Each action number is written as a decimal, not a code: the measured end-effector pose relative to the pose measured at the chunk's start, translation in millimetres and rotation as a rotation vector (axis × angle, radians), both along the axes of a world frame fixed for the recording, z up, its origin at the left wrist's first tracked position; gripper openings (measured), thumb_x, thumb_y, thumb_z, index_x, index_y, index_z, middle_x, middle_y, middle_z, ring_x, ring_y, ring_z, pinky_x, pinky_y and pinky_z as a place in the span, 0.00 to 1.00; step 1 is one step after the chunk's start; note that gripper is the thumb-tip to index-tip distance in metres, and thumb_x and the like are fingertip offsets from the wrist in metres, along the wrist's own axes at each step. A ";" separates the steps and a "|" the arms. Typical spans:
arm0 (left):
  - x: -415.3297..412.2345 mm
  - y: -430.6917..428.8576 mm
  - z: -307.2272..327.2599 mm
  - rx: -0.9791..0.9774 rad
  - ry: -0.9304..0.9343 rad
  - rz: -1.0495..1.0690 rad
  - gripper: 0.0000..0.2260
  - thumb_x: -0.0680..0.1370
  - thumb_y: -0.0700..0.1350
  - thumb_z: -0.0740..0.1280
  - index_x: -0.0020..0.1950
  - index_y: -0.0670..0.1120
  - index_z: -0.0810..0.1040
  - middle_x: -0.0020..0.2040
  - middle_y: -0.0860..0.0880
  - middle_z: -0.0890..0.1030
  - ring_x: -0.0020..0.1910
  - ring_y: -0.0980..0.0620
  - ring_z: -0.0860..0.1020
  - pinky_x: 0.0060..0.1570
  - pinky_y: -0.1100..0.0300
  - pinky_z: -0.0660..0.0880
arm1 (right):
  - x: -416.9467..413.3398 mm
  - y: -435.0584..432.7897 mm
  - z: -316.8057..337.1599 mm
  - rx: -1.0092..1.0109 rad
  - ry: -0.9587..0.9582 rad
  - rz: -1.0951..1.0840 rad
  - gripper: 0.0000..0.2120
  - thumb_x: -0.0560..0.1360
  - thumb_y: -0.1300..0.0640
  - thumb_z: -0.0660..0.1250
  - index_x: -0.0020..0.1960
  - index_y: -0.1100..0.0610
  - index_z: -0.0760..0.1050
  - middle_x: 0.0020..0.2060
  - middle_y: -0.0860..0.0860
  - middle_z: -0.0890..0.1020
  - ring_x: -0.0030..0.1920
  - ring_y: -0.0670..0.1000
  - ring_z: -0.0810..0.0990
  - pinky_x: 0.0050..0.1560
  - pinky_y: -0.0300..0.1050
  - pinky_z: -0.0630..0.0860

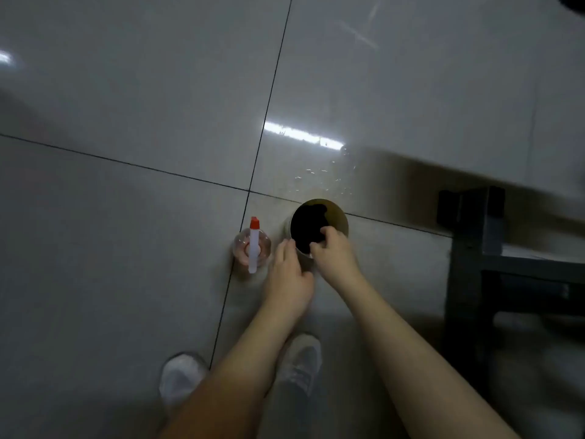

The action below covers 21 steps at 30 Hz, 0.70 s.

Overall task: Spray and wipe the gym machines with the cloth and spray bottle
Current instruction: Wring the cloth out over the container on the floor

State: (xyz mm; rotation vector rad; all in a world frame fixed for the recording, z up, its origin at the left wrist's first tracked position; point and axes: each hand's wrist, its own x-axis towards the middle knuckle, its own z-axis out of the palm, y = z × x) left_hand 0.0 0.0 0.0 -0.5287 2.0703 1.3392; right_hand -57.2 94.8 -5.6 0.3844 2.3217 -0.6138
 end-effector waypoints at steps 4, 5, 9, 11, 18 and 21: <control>-1.7 3.6 -31.6 -0.162 0.096 -0.139 0.34 0.77 0.37 0.62 0.79 0.48 0.49 0.79 0.51 0.50 0.77 0.50 0.54 0.72 0.48 0.62 | -16.4 0.2 -50.8 0.119 -0.083 0.117 0.26 0.76 0.54 0.63 0.70 0.62 0.60 0.65 0.60 0.69 0.62 0.59 0.71 0.57 0.51 0.71; -2.1 5.2 -38.4 -0.168 0.097 -0.165 0.34 0.78 0.38 0.61 0.79 0.49 0.47 0.80 0.52 0.49 0.77 0.50 0.54 0.72 0.48 0.62 | -19.6 0.6 -63.8 0.139 -0.103 0.134 0.29 0.76 0.52 0.64 0.71 0.63 0.58 0.66 0.60 0.68 0.64 0.60 0.70 0.59 0.51 0.71; 1.0 7.1 -57.6 -0.211 0.154 -0.196 0.35 0.78 0.38 0.62 0.79 0.49 0.47 0.79 0.53 0.48 0.78 0.51 0.52 0.74 0.50 0.59 | -28.3 -2.3 -94.6 0.198 -0.111 0.196 0.36 0.76 0.49 0.64 0.73 0.66 0.52 0.68 0.62 0.65 0.67 0.61 0.67 0.61 0.51 0.69; 2.3 6.5 -63.2 -0.234 0.207 -0.191 0.34 0.78 0.38 0.62 0.79 0.49 0.47 0.79 0.53 0.49 0.77 0.52 0.52 0.75 0.53 0.58 | -32.2 -5.6 -105.7 0.218 -0.117 0.220 0.31 0.77 0.51 0.62 0.72 0.66 0.54 0.67 0.62 0.66 0.67 0.60 0.67 0.60 0.51 0.70; 5.7 1.7 -71.1 -0.262 0.306 -0.208 0.33 0.77 0.38 0.62 0.79 0.49 0.51 0.79 0.53 0.52 0.76 0.51 0.53 0.70 0.61 0.51 | -40.1 -13.2 -125.6 0.354 -0.066 0.292 0.21 0.79 0.59 0.58 0.68 0.66 0.60 0.65 0.63 0.67 0.64 0.61 0.70 0.58 0.49 0.72; 4.3 -0.4 -70.6 -0.267 0.302 -0.235 0.33 0.77 0.38 0.62 0.79 0.49 0.50 0.79 0.54 0.50 0.77 0.52 0.52 0.73 0.58 0.54 | -41.1 -16.0 -123.7 0.305 -0.084 0.292 0.18 0.79 0.61 0.57 0.66 0.66 0.62 0.63 0.63 0.71 0.61 0.61 0.74 0.54 0.48 0.73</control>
